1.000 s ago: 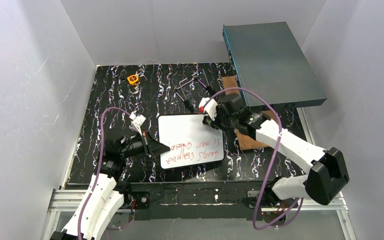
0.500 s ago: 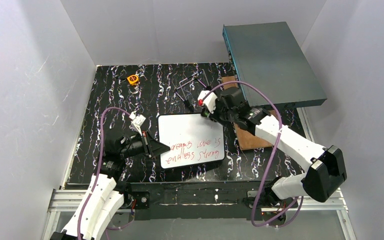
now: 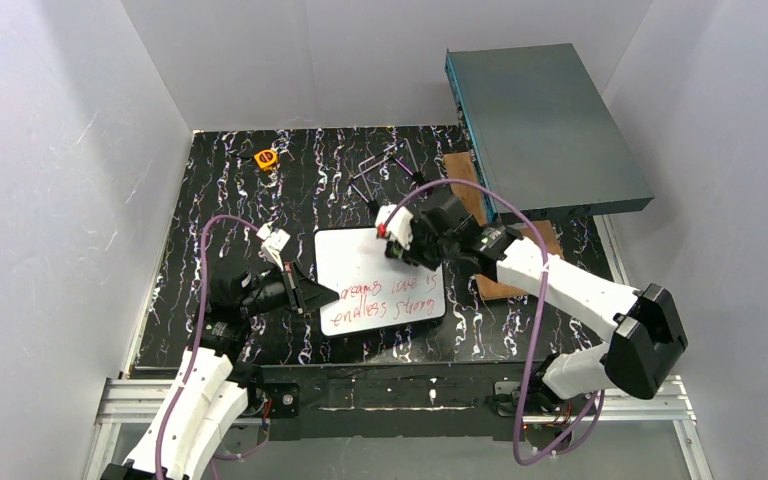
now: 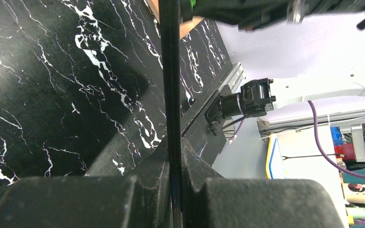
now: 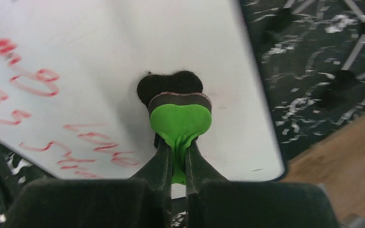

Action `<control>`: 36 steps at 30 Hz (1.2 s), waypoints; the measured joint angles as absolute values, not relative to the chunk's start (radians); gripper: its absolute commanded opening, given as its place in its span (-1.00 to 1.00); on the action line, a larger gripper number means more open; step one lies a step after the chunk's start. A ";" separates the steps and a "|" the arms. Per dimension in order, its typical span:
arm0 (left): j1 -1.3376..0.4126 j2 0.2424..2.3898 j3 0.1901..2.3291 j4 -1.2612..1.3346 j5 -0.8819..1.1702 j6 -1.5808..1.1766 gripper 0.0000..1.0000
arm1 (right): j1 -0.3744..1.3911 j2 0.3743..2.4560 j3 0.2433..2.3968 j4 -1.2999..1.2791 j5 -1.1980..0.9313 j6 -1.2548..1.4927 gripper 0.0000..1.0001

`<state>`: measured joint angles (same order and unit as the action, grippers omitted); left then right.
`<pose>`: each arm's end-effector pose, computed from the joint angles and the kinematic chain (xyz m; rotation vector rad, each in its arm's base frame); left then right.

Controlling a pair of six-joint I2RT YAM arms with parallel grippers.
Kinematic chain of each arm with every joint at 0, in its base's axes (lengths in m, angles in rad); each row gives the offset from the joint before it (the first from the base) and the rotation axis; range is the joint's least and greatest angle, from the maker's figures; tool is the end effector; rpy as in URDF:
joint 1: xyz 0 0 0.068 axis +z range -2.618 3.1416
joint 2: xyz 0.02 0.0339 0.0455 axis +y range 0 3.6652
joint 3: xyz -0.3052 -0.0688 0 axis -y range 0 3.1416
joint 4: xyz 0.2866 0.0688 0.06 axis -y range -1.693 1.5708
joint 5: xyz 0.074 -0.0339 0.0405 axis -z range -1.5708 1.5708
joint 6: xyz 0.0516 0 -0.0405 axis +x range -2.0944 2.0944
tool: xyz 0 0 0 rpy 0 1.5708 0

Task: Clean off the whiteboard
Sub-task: Erase the whiteboard at the center of the board.

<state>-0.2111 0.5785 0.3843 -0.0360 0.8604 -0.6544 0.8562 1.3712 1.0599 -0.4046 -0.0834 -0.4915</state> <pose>0.1503 -0.0722 0.2594 0.2461 1.9237 -1.3651 0.2230 0.2637 0.2997 -1.4691 1.7697 0.2843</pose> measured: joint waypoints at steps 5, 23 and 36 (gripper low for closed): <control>-0.212 0.572 0.384 -0.023 0.873 -0.654 -1.00 | 0.744 1.366 1.088 -0.356 -0.066 -0.494 -0.97; -0.211 0.577 0.384 -0.028 0.855 -0.655 -1.00 | 0.755 1.387 1.071 -0.406 -0.062 -0.470 -0.97; -0.210 0.585 0.384 -0.054 0.842 -0.654 -1.00 | 0.886 1.420 1.040 -0.465 -0.033 -0.463 -0.97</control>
<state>-0.2104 0.5846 0.3840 -0.0540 0.8425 -0.6544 0.8856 1.4204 1.0405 -0.4648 -0.0326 -0.4629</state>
